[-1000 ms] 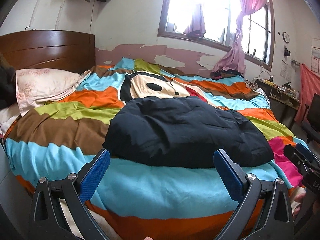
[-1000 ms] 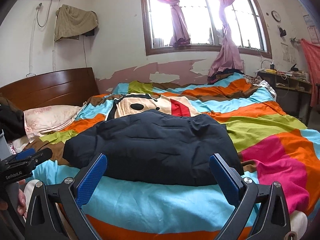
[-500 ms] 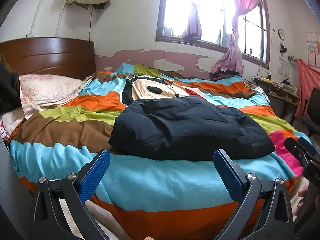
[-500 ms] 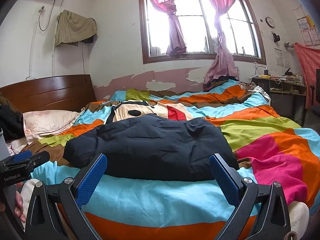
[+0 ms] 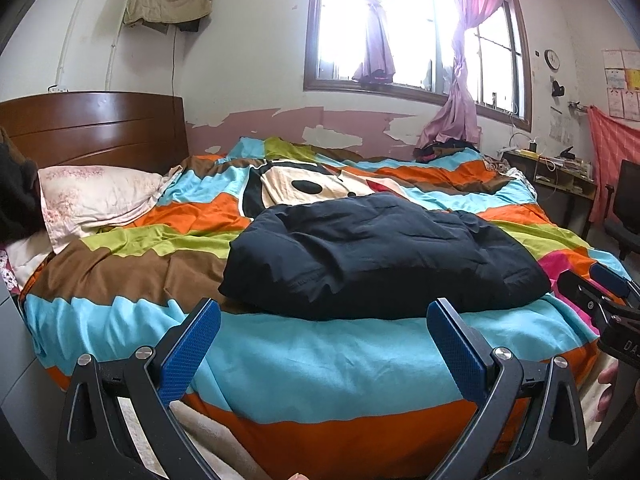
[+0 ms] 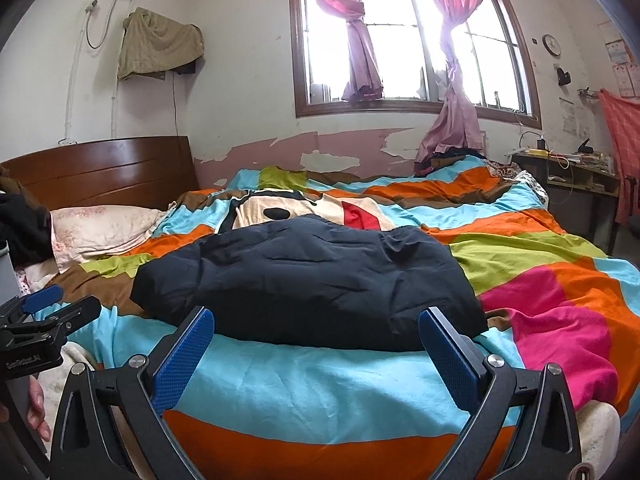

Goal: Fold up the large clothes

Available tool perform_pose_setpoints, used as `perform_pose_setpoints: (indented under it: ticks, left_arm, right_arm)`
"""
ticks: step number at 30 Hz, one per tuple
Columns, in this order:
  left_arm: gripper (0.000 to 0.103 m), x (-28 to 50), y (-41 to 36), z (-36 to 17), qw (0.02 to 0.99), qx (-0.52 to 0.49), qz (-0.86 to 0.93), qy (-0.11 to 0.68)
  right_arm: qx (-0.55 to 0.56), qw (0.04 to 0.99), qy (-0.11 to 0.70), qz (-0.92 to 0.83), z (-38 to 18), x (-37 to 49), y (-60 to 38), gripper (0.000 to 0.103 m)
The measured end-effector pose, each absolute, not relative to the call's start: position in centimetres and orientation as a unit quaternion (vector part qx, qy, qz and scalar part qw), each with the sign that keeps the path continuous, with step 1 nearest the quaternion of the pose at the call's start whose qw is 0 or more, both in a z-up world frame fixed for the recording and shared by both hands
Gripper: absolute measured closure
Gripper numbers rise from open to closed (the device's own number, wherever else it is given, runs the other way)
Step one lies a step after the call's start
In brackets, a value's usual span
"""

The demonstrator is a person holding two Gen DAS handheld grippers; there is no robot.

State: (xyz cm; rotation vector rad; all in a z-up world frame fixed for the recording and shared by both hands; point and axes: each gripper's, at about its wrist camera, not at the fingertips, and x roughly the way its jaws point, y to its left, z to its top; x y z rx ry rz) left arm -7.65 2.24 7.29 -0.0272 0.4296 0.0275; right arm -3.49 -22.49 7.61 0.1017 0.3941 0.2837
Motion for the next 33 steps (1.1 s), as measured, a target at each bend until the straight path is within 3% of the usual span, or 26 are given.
perform_pose_setpoints:
  ticks: [33]
  left_arm:
    - [0.002,-7.60,2.44,7.49,0.976,-0.022,0.005,0.217]
  right_arm:
    - [0.055,0.970,0.197,0.135,7.63,-3.50,-22.83,0.000]
